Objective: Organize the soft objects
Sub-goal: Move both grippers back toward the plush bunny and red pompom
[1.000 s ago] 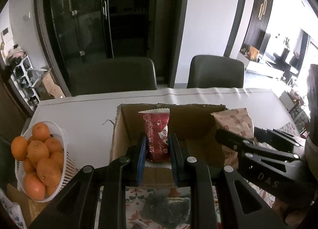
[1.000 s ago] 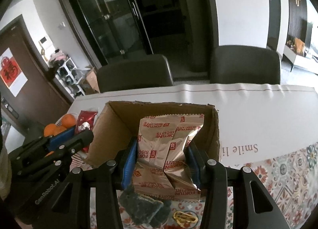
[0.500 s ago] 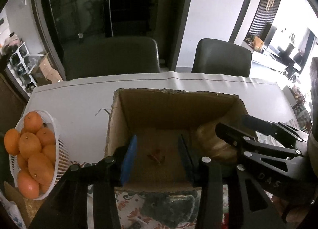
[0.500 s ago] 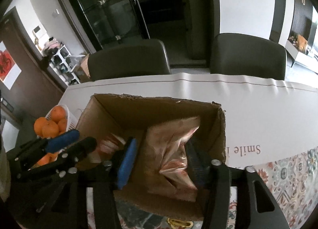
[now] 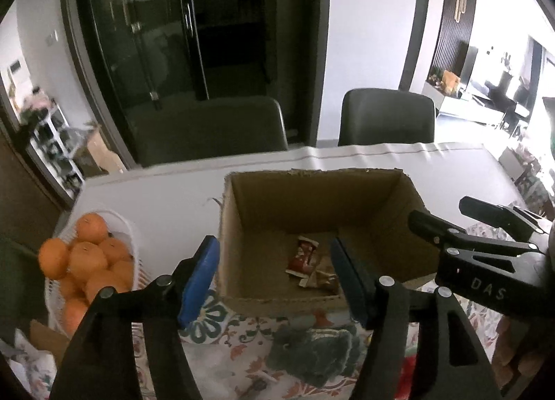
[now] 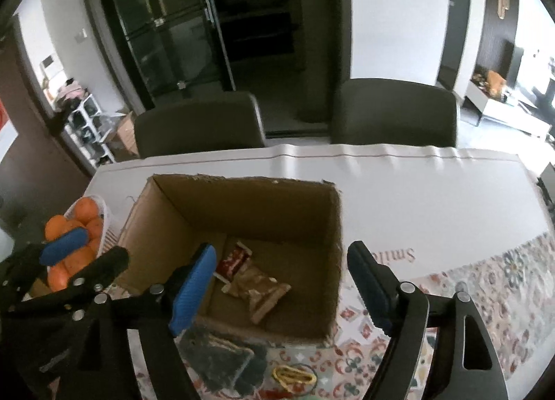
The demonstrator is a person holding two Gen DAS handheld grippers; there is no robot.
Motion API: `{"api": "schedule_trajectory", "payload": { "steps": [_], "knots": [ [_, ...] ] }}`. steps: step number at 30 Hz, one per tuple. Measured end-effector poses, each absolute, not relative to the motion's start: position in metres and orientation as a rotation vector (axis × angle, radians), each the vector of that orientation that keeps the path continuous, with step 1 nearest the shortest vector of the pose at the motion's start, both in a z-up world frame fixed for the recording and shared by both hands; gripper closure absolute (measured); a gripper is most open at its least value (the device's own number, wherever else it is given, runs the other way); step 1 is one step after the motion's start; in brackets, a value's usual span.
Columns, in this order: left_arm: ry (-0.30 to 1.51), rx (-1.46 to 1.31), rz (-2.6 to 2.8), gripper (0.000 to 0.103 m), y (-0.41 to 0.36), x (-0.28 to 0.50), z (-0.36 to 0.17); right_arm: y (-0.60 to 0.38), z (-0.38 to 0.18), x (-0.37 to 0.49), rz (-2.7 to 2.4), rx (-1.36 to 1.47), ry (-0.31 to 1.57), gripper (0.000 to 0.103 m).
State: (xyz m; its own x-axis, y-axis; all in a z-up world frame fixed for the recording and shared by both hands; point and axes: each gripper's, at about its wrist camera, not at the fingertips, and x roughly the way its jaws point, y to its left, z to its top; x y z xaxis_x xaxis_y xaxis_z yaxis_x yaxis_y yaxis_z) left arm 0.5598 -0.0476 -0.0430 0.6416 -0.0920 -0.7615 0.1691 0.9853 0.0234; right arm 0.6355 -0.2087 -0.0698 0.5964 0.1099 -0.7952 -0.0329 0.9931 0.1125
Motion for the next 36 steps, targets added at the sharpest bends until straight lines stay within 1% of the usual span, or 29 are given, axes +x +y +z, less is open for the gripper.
{"api": "schedule_trajectory", "payload": {
  "steps": [3,5,7,10,12,22,28,36],
  "knots": [
    [0.847,0.098,-0.143,0.030,-0.047,0.546,-0.038,-0.213,-0.068,0.623,0.075,0.100,0.932,0.024],
    [0.847,0.089,-0.135,0.028,-0.045,0.538,-0.036,-0.214,-0.066,0.614,0.071,0.105,0.929,0.024],
    [0.852,0.085,-0.123,0.023,-0.044,0.532,-0.035,-0.215,-0.064,0.604,0.063,0.109,0.923,0.024],
    [0.847,0.091,-0.104,0.021,-0.042,0.520,-0.034,-0.214,-0.063,0.592,0.061,0.109,0.930,0.021],
    [0.845,0.104,-0.100,0.016,-0.042,0.511,-0.035,-0.213,-0.061,0.581,0.057,0.096,0.924,0.020],
    [0.893,0.119,-0.096,0.016,-0.035,0.476,-0.040,-0.206,-0.062,0.542,0.059,0.096,0.951,0.019],
    [0.929,0.155,-0.120,0.016,-0.042,0.462,-0.049,-0.210,-0.076,0.527,0.064,0.114,1.002,0.019],
    [1.046,0.182,-0.140,0.016,-0.045,0.451,-0.080,-0.211,-0.103,0.510,0.056,0.128,1.077,0.019]
  ]
}}
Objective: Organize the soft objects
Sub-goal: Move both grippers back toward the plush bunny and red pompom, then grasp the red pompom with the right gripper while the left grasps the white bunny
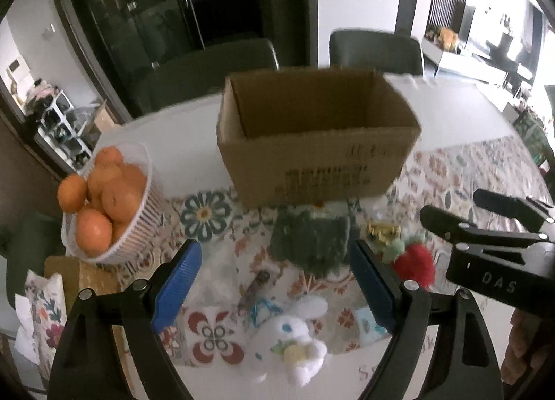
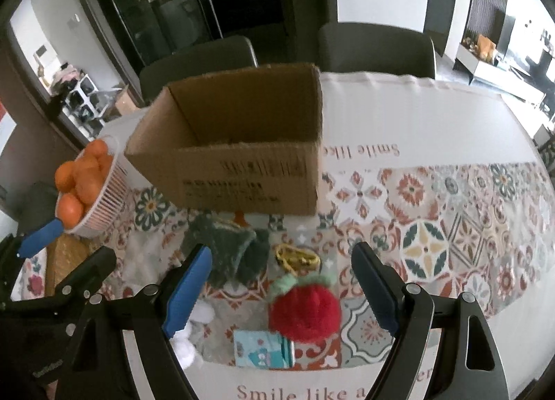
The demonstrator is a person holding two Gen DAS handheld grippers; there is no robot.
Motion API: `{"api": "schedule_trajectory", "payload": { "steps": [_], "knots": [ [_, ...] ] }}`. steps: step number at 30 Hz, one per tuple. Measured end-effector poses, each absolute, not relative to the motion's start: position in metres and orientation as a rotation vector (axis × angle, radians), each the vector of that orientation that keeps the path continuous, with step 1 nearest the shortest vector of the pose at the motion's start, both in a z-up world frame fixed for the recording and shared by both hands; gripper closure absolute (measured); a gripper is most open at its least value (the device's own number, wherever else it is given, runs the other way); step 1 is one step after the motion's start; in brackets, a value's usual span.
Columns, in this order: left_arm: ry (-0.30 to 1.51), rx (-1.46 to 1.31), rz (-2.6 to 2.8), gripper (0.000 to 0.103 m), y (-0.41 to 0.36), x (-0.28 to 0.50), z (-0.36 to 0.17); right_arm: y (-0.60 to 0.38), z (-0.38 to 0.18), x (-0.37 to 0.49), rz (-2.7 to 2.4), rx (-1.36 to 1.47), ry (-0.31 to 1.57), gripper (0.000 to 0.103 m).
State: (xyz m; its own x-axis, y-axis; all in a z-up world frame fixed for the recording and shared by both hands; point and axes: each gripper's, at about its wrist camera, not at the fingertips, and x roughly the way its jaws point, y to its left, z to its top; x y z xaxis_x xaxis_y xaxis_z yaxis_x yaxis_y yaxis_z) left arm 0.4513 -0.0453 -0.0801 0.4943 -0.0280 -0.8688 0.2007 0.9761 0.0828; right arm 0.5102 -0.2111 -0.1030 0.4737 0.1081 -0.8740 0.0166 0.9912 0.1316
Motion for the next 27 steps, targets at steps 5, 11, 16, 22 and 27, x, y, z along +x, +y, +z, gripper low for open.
{"api": "schedule_trajectory", "payload": {
  "steps": [5,11,16,22,27],
  "knots": [
    [1.132,0.194,-0.139,0.016,-0.043,0.450,-0.102,-0.211,-0.119,0.504,0.039,0.125,1.120,0.019],
    [1.218,0.210,-0.144,0.016,-0.041,0.449,-0.126,-0.209,-0.138,0.501,0.015,0.120,1.174,0.019],
    [1.280,0.194,-0.124,0.016,-0.038,0.451,-0.143,-0.211,-0.157,0.501,-0.012,0.147,1.224,0.019],
    [1.369,0.173,-0.104,0.016,-0.036,0.448,-0.168,-0.213,-0.181,0.500,-0.029,0.153,1.286,0.019],
    [1.441,0.123,-0.091,0.016,-0.033,0.444,-0.189,-0.212,-0.200,0.499,-0.024,0.165,1.335,0.019]
  ]
}}
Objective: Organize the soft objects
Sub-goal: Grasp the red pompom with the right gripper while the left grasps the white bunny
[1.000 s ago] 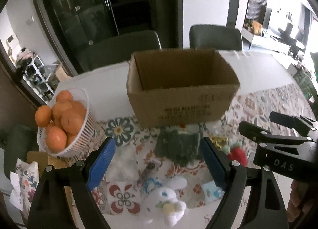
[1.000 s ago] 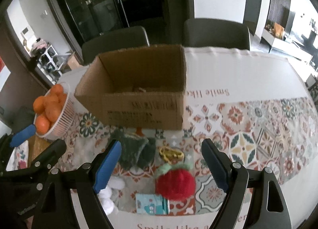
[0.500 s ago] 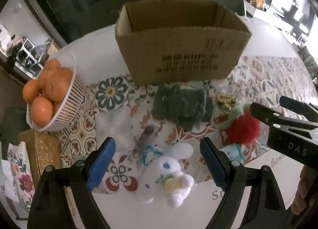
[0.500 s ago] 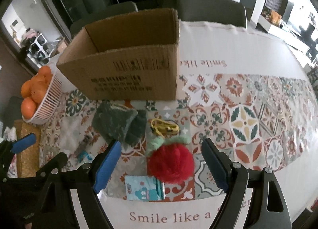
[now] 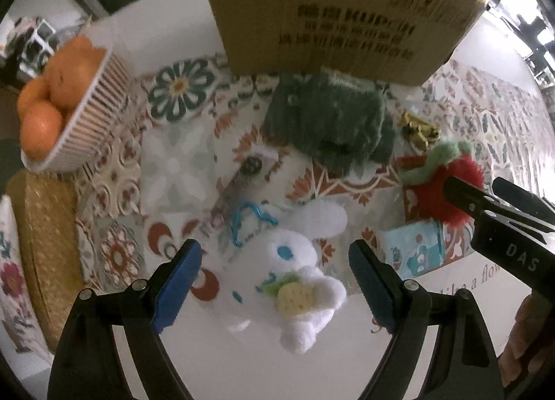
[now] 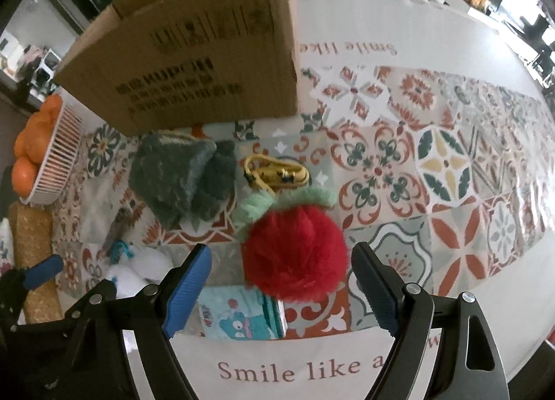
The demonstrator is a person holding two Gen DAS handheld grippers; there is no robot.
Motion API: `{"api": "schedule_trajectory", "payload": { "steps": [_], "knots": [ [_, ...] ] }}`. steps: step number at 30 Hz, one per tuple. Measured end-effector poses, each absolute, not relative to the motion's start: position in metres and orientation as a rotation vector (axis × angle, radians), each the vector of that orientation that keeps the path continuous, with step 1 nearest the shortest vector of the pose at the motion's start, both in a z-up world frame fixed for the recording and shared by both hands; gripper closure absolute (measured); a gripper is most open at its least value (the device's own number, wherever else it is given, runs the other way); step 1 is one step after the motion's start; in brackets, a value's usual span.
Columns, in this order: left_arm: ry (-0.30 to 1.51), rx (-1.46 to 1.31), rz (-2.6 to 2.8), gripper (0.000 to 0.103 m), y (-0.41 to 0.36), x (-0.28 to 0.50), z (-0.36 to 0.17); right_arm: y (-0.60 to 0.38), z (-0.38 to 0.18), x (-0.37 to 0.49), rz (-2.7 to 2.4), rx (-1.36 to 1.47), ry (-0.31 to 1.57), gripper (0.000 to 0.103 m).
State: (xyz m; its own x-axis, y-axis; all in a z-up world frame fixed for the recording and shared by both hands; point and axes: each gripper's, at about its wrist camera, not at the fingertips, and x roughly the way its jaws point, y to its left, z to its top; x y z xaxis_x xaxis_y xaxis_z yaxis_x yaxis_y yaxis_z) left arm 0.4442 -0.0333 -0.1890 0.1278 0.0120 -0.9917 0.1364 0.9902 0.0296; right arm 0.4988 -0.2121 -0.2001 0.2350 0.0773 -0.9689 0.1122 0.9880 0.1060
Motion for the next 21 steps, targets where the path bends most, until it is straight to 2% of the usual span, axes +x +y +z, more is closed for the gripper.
{"api": "schedule_trajectory", "payload": {
  "steps": [13,21],
  "knots": [
    [1.521,0.031,-0.029,0.016,-0.021,0.444,-0.225,-0.206,-0.238,0.503,-0.067,0.134,1.392,0.019],
    [1.528,-0.048,-0.013,0.021,-0.015,0.446,-0.241,-0.198,-0.259,0.509,-0.065,0.136,1.420,0.020]
  ]
}}
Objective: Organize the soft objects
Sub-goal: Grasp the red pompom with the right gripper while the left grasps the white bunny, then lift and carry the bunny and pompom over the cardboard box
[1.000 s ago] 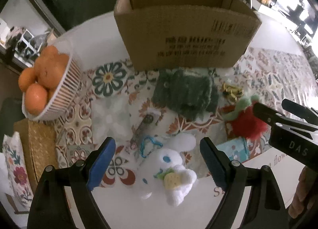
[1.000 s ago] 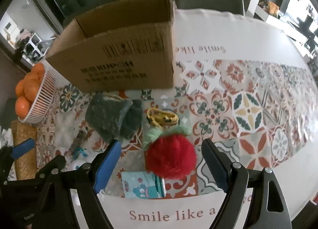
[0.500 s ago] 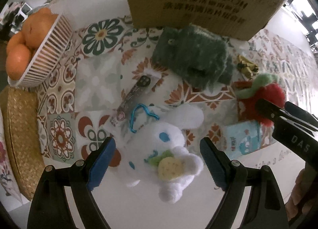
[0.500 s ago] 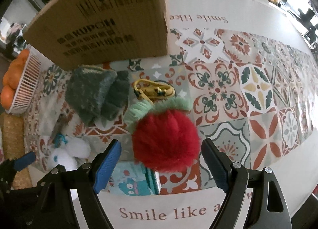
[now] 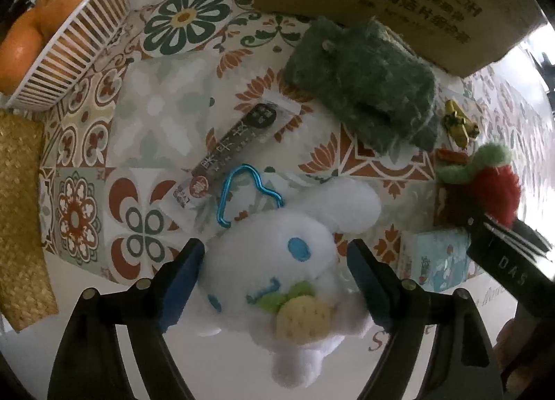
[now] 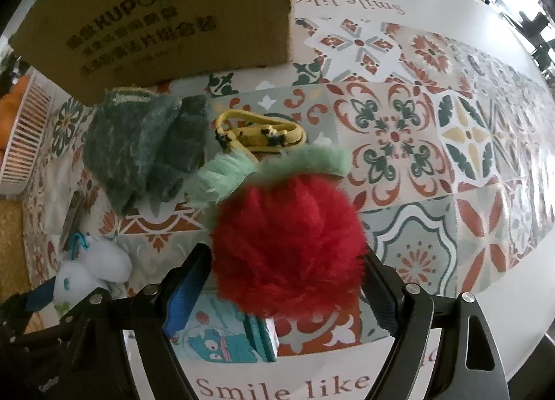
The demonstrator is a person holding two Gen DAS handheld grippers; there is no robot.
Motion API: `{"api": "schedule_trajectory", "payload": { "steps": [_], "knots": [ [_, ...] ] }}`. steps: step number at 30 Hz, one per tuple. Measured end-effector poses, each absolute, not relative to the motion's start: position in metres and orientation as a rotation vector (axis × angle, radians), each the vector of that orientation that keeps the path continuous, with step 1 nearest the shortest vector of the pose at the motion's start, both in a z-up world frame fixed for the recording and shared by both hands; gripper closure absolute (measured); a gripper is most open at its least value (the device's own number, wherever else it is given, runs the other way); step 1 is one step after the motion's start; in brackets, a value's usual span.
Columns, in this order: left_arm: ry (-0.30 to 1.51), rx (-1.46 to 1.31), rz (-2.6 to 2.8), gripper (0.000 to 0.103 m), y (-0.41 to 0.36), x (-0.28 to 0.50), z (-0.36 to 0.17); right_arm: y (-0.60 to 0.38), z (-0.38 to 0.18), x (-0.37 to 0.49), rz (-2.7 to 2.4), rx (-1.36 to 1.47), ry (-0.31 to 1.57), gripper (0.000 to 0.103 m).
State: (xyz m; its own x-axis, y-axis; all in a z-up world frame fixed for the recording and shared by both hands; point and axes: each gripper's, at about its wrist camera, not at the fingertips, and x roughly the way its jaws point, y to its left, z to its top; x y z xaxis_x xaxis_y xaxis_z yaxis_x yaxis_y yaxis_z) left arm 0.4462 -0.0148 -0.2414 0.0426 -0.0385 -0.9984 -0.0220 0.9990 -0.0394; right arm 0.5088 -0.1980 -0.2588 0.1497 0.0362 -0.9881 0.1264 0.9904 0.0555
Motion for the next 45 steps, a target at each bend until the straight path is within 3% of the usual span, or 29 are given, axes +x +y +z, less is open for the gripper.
{"api": "schedule_trajectory", "payload": {
  "steps": [4,8,11,15,18,45],
  "knots": [
    [1.508,-0.069,0.006,0.024,-0.013,0.449,-0.246,-0.191,-0.264,0.511,-0.064,0.142,1.425,0.022],
    [1.491,-0.059,0.019,0.026,-0.016,0.449,-0.253,-0.191,-0.273,0.513,-0.075,0.141,1.425,0.030],
    [1.479,-0.025,0.028,0.033,-0.019,0.446,-0.259,-0.196,-0.279,0.514,-0.078,0.144,1.411,0.032],
    [1.465,-0.018,0.018,0.035,-0.020,0.442,-0.258,-0.199,-0.275,0.515,-0.087,0.105,1.382,0.053],
    [1.454,-0.034,-0.001,0.037,-0.019,0.439,-0.252,-0.201,-0.274,0.514,-0.073,0.107,1.369,0.061],
    [1.112,0.037,-0.051,0.037,-0.039,0.433,-0.148,-0.206,-0.180,0.478,0.036,0.202,1.151,0.063]
  ]
}}
